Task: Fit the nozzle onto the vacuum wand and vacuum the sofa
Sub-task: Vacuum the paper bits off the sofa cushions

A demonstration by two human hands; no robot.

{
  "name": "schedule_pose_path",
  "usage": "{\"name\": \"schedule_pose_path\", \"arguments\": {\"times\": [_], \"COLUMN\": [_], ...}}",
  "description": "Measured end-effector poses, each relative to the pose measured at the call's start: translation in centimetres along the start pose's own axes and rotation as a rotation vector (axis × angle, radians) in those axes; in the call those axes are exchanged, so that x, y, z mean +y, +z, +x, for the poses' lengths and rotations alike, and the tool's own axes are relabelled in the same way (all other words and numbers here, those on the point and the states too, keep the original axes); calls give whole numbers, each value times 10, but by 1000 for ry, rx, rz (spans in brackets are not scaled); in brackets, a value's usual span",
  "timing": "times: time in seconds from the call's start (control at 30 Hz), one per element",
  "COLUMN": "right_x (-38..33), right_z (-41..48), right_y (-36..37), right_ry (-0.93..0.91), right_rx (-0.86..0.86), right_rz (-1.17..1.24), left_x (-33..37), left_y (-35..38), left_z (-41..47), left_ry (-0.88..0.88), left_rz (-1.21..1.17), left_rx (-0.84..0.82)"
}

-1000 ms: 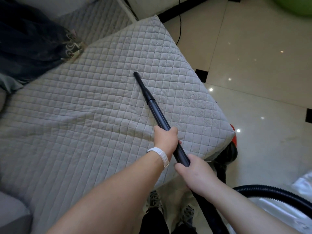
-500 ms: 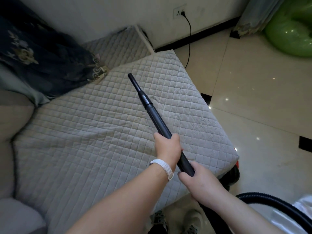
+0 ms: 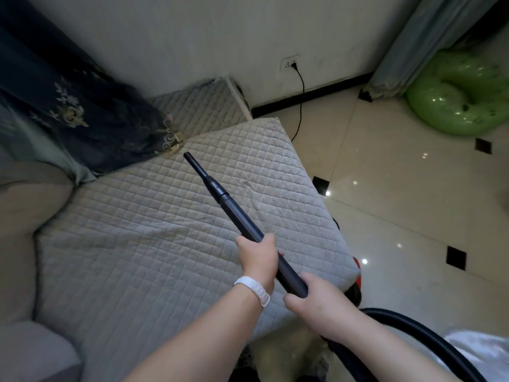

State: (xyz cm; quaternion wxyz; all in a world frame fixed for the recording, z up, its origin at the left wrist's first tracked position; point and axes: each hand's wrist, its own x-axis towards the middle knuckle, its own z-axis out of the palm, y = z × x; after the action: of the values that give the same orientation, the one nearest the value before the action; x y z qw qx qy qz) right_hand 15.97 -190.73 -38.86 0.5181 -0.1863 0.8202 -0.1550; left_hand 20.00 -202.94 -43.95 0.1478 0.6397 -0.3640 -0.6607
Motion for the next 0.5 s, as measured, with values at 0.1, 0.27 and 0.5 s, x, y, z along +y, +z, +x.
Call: {"name": "schedule_pose_path", "arguments": {"times": [0.1, 0.27, 0.5], "right_x": [11, 53, 141], "right_z": [-9, -17, -36], "right_y": [-31, -101, -228], "right_ry": [-11, -11, -71], "right_rx": [31, 37, -77], "right_rz": [-39, 15, 38], "left_x": [6, 9, -2], "left_y": [27, 102, 229], "left_z": [-16, -55, -134], "left_ry": [-6, 9, 30], "left_rz": [-15, -64, -76], "left_rx": [-23, -30, 35]}}
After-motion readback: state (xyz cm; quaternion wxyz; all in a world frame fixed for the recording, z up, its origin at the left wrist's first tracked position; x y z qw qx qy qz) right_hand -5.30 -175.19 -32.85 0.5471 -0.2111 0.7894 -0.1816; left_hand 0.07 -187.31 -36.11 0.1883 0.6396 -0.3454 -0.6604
